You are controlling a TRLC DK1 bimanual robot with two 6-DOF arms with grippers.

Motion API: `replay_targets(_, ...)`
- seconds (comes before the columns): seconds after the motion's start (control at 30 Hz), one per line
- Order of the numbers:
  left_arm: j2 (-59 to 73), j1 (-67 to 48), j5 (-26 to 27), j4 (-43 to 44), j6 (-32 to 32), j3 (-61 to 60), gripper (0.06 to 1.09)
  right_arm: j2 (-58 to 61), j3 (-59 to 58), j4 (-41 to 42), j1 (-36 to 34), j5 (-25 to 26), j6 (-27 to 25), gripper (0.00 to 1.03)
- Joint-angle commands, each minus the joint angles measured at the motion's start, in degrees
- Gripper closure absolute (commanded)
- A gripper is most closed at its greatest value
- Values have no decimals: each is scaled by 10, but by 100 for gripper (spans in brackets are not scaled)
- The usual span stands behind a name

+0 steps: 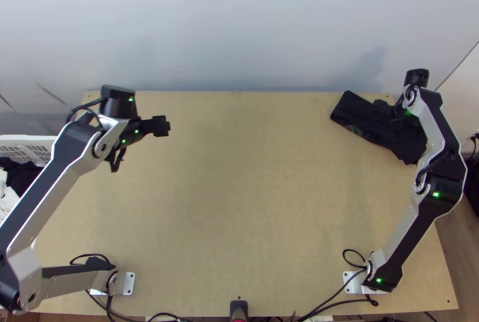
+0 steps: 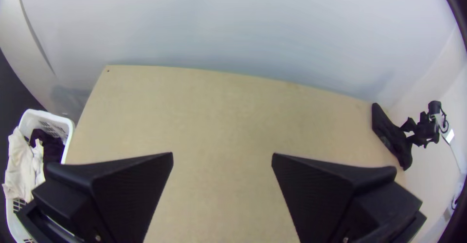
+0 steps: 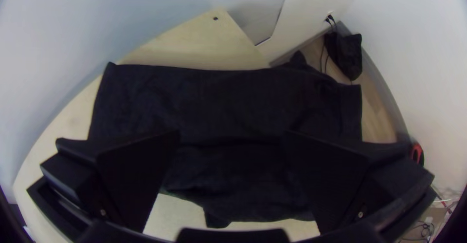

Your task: Fold the t-shirt

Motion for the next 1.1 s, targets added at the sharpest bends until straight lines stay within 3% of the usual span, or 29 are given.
replay_targets(0.0, -53, 16, -11, 0, 4, -38, 10, -64, 1, -10, 30, -5, -2, 3)
replay_targets(0.2, -112, 26, -43, 8, 15, -80, 10, -165, -36, -17, 79, -7, -11, 3)
replay_targets(0.43, -193, 47, -71, 57, 28, -177, 10, -302, -185, -2, 170, -6, -34, 3)
replay_targets(0.67, -286, 64, -88, 115, 62, -288, 10, -488, -443, 194, 247, 5, -68, 3)
replay_targets(0.87, -394, 96, -96, 197, 130, -422, 10, -582, -567, 235, 283, 35, -64, 3)
replay_targets(1.07, -531, 124, -99, 233, 178, -573, 10, -723, -770, 403, 347, 112, -99, 3)
